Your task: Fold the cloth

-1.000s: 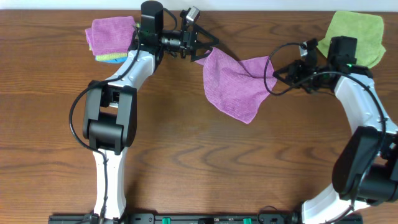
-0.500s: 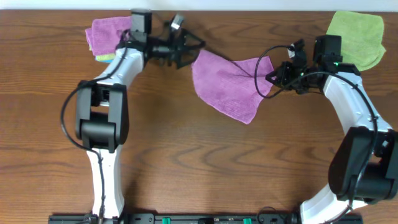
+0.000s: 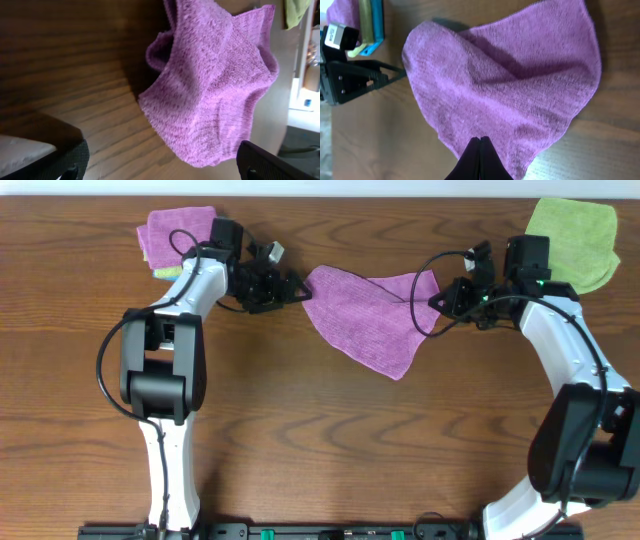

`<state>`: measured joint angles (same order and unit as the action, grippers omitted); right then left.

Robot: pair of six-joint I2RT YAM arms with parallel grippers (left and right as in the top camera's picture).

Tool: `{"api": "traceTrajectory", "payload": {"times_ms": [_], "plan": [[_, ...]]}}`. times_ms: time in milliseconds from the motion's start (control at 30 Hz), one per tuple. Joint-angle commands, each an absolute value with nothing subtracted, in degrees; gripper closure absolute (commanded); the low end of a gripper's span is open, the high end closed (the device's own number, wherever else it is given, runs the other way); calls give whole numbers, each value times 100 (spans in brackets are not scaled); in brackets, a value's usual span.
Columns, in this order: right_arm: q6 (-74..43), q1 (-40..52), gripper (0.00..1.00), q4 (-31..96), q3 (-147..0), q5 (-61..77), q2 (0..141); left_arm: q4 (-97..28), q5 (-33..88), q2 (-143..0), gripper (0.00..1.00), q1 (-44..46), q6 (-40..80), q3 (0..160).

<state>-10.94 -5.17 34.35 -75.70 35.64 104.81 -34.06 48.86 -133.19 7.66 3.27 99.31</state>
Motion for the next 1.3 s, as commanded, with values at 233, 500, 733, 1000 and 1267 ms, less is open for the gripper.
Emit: {"api": "traceTrajectory", "payload": {"times_ms": [233,500,733,1000,1267], "plan": [[-1199,-279,98,3194,-7651,3280,10333,-3275,4606,-12999,5,1131,-141,9961],[-1192,-279,99,3236,-7651,3291,10333,-2447,4141,-12999,5,1194,-178,9961],[-1192,-279,99,3234,-7651,3304,10333,-1992,3981,-12999,5,1393,-307,9959],[-1194,-279,99,3236,-7651,3367,10333,-1898,3774,-13115,5,1546,-301,9959],[-1194,-279,98,3245,-7651,3367,10333,-2093,3948,-13242,5,1544,-84,9959]]}}
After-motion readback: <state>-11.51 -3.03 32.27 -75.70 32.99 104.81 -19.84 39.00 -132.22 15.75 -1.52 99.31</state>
